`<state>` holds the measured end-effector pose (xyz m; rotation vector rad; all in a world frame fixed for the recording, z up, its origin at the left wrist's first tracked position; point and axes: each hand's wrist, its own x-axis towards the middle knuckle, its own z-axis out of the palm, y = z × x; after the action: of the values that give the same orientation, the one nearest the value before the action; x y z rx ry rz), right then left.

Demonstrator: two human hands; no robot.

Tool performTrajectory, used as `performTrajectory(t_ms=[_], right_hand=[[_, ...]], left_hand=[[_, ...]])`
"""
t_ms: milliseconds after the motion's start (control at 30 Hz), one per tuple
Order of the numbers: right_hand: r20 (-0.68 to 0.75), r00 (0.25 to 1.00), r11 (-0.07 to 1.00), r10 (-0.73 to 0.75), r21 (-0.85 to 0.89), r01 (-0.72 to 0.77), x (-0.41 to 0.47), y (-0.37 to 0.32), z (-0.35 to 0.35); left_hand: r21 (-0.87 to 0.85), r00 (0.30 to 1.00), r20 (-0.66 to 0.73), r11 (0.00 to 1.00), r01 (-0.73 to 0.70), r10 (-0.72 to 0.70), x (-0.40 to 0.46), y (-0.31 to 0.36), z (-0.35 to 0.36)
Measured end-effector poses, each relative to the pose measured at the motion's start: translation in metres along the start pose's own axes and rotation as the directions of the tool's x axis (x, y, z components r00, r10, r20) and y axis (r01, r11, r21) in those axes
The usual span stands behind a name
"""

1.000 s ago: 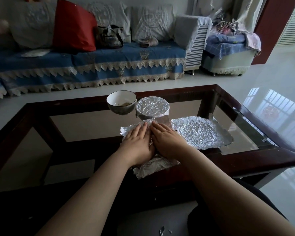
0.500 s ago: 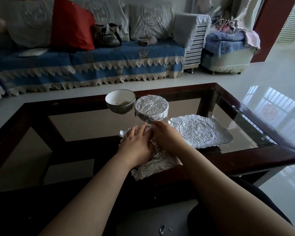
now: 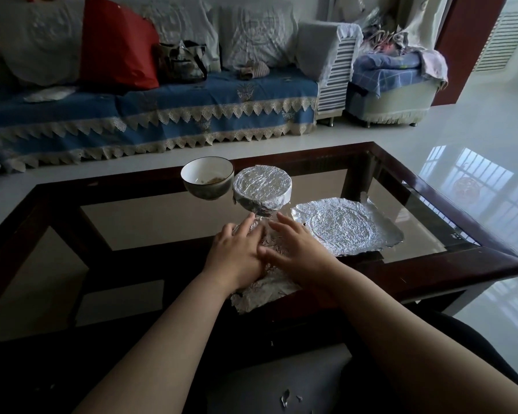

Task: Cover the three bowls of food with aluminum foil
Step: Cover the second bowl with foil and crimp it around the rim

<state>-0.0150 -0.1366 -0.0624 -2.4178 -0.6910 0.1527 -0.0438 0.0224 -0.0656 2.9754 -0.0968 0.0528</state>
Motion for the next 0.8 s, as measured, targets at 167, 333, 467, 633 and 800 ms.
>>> performTrajectory(t_ms=[167,333,467,633,800], right_hand=[[0.066,0.995,0.997,-0.077,-0.026,0.079,-0.014,0.007,0.002],[0.065,0.99,0.983,-0.125,-0.125,0.132,-0.014,0.012,0.006],[-0.066,0.983,0.974,-0.174,-0.157,0.162,-0.016,0.013,0.015],[-0.12,0.976,0.965,-0.183,-0.213,0.154,-0.018,0.011,0.017],[-0.093,0.981,0.967,-0.171,-0.209,0.148,-0.018,0.011,0.014]], left_hand=[[-0.088,0.997,-0.054,0.995,0.049,-0.054,-0.001,0.001,0.0],[-0.151,0.987,-0.155,0.988,0.02,-0.043,-0.002,-0.001,0.004],[-0.24,0.971,-0.238,0.97,-0.026,-0.033,-0.001,-0.002,0.008],[-0.618,0.993,-0.109,0.785,-0.036,-0.04,0.0,-0.015,-0.002],[-0.717,0.979,0.154,0.697,0.017,0.135,-0.011,-0.035,-0.021]])
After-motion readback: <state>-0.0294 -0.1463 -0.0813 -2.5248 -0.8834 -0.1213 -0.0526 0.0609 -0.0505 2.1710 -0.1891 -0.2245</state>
